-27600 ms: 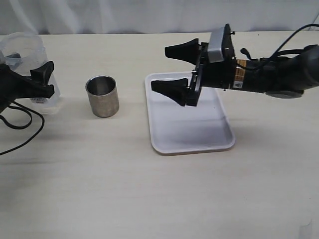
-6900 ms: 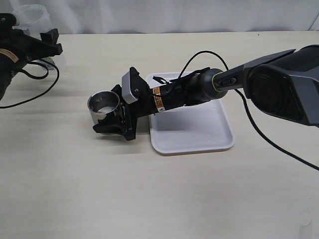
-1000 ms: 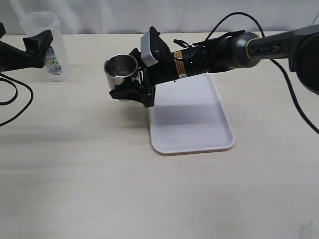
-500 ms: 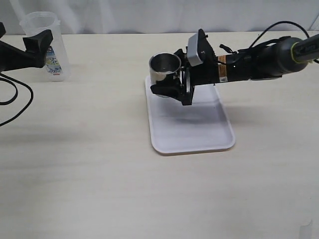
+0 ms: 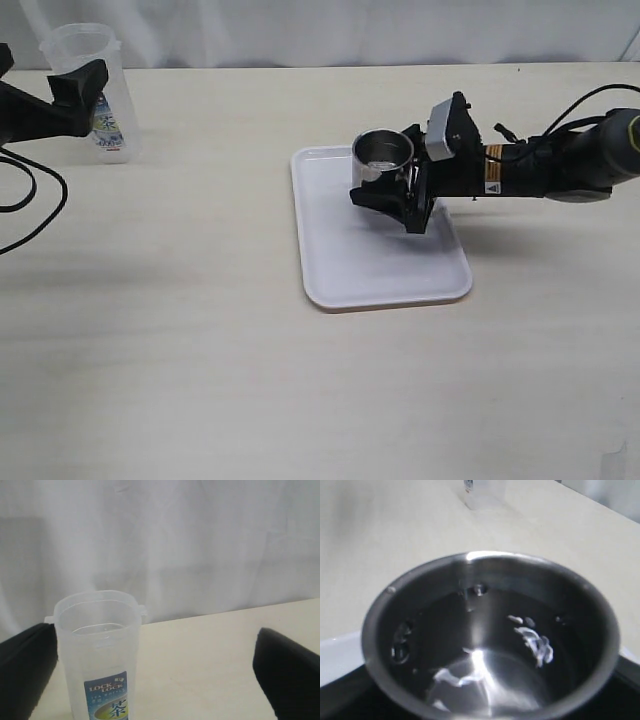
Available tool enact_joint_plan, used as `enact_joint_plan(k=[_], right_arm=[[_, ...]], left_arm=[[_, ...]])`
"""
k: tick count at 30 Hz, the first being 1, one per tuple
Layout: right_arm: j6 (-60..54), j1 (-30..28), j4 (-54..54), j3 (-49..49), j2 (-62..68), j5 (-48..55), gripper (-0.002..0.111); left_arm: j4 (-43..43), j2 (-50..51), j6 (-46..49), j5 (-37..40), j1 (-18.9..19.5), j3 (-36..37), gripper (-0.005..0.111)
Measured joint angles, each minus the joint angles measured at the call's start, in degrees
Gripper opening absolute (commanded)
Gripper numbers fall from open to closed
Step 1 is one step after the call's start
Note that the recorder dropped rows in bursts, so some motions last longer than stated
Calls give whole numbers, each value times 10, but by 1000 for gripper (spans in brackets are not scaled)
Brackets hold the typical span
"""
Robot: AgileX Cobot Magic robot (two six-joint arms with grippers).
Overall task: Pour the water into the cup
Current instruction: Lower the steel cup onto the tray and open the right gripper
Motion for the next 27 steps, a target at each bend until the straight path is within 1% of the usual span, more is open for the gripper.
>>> enact_joint_plan(k=[7, 12, 14, 16, 18, 19, 21, 23, 24, 27], right_arm=[[-47, -1, 36, 0, 46, -16, 4], [-51, -1, 40, 0, 50, -22, 4], [-35, -1, 41, 0, 50, -22, 5], [-21, -1, 41, 0, 50, -22, 13], [-16, -1, 41, 0, 50, -22, 33], [-15, -1, 41, 0, 50, -22, 47], [-15, -1, 41, 0, 50, -22, 67], [-15, -1, 41, 0, 50, -22, 76], [-15, -1, 42, 0, 50, -22, 79], [-13, -1, 48, 0, 50, -22, 80]], left_arm=[[0, 0, 0, -2, 0, 0, 105], [0, 0, 0, -4, 0, 0, 105], [0, 0, 0, -4, 0, 0, 105], [0, 0, 0, -4, 0, 0, 105], [0, 0, 0, -5, 0, 0, 105], [0, 0, 0, -5, 0, 0, 105], [0, 0, 0, -5, 0, 0, 105], [0, 0, 0, -5, 0, 0, 105], [0, 0, 0, -5, 0, 0, 105], [0, 0, 0, -5, 0, 0, 105]])
